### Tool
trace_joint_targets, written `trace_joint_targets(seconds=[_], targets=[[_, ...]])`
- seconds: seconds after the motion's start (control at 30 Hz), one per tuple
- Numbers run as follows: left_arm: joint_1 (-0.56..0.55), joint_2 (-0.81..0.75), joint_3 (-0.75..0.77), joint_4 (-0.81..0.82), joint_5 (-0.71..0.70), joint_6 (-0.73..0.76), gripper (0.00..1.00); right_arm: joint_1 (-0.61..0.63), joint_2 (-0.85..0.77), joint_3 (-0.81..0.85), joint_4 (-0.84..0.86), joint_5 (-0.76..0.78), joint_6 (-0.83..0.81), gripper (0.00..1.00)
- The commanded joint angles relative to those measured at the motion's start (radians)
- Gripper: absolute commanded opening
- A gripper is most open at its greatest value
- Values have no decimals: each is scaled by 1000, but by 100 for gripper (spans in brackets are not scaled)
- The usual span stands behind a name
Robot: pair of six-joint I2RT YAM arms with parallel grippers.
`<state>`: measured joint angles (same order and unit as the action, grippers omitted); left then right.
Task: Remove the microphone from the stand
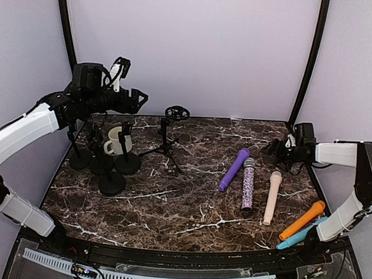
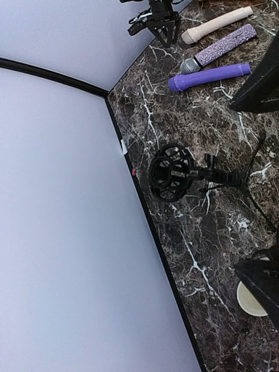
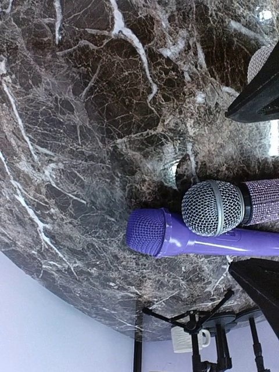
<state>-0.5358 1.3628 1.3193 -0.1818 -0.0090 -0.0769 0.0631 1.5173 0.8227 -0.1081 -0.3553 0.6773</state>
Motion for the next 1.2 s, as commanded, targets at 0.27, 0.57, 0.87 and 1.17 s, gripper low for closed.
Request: trace_joint_targets(seconds=[0.27, 0.57, 0.87, 1.17], targets=[[361, -119, -106, -35, 124, -102, 89, -28, -189, 88, -41, 187, -188, 99], [575, -395, -522, 233, -157, -112, 89, -145, -334, -13, 119, 303, -209, 99], [577, -577, -941, 664, -256, -70, 89, -148, -517, -267, 432, 424, -302, 99], [576, -446, -1205, 1063, -135, 6, 86, -148, -518, -627, 947, 555, -406, 99]])
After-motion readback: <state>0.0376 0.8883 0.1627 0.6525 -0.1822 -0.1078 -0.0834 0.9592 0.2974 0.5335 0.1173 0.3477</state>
